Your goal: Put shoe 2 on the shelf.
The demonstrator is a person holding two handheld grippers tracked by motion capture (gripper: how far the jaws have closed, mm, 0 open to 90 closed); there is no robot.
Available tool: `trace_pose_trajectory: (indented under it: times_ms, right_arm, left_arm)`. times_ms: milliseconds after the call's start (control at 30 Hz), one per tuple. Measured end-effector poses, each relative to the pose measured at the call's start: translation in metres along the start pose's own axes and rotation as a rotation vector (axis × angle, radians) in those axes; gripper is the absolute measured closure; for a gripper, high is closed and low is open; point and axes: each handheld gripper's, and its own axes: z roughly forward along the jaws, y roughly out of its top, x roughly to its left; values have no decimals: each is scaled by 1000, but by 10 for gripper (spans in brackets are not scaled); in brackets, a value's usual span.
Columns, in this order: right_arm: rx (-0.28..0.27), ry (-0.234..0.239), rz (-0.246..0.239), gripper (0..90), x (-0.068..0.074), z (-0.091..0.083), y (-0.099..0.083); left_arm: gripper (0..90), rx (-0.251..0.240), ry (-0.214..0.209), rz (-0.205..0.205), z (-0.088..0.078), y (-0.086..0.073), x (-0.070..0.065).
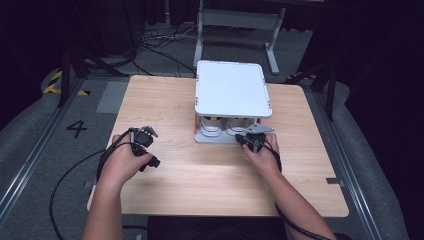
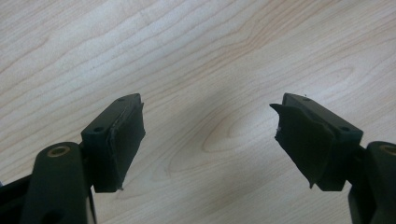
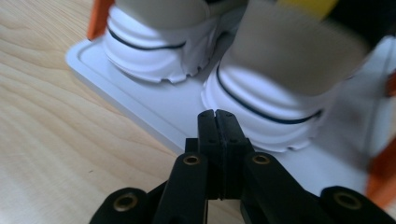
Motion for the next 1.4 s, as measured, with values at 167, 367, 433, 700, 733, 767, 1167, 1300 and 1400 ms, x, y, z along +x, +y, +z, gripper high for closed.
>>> trace_pose_trajectory:
  times_ms: [167,367,433,700,733,767,1167,1300,1400]
  right_arm:
    - [-46,3,-18,887,0,-37,12]
    - [-116,4,-7,887,-6,-90,20]
    - [-132,-2,7,887,-11,-105,19]
    - [-112,-33,60,855,-43,-150,11]
    - [-99,-23,67,850,-48,-153,10]
    - [-102,-3,78,842,-56,-156,7]
    - [-2,-76,130,608,-105,-162,-18]
    - [48,-57,161,314,-122,-148,-34]
    - [120,-49,166,261,-130,-135,-48]
  left_arm:
    - [238,-25,6,21,-2,6,-2]
    - [238,-37,5,27,-2,10,-4]
    - [238,-36,5,26,-1,11,-4]
    - [234,-56,8,19,-2,11,-2]
    - [232,-60,7,20,-2,11,-1]
    - [229,-65,7,22,-2,11,0]
    - [204,-80,-6,8,9,8,11]
    - [193,-99,4,7,15,7,17]
    - [189,-117,1,0,19,7,21]
